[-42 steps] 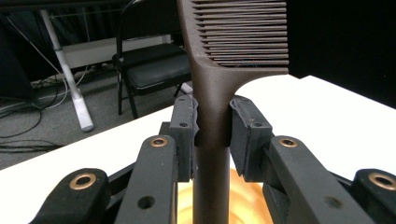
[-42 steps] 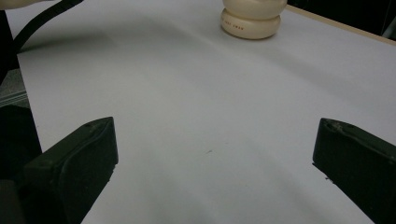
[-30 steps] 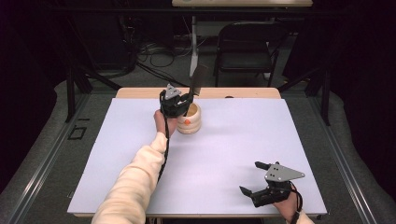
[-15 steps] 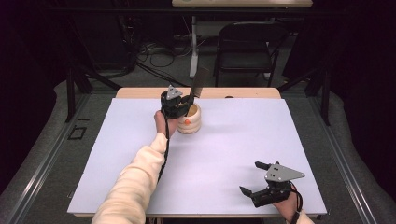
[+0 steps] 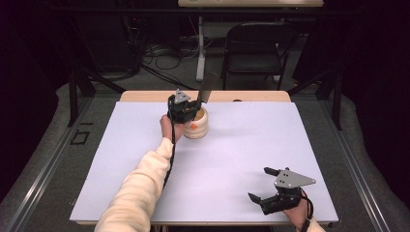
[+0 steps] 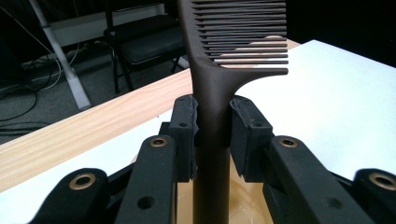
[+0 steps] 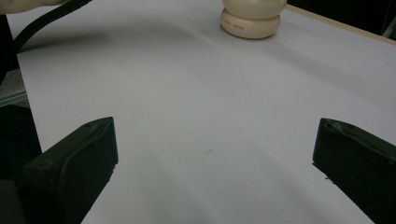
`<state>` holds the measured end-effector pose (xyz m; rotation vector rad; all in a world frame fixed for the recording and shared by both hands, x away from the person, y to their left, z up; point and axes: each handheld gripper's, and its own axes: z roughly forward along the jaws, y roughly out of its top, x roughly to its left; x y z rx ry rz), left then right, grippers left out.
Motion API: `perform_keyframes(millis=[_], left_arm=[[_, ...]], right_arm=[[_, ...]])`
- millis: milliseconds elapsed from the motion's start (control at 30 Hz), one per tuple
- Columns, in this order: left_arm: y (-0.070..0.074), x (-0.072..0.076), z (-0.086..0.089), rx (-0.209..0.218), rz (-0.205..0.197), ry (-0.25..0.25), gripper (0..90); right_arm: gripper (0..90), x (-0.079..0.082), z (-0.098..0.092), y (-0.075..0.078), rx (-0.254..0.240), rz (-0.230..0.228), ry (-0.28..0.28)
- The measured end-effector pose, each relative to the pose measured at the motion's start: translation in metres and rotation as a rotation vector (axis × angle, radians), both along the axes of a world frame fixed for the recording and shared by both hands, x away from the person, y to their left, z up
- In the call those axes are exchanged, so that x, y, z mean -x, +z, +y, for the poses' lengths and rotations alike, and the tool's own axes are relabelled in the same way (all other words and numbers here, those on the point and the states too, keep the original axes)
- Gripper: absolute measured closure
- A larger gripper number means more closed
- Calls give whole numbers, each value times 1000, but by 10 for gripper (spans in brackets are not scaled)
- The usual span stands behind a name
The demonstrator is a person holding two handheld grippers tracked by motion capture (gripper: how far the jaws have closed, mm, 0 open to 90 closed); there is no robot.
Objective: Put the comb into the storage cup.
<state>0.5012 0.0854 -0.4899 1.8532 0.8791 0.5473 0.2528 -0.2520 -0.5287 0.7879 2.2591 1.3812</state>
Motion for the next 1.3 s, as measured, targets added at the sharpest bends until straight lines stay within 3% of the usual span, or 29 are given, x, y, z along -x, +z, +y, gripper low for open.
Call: perform_keyframes(millis=[1300], left_arm=[[-8, 1, 0, -60, 45, -8, 716]], right_arm=[[0, 0, 0, 0, 5, -1, -2]])
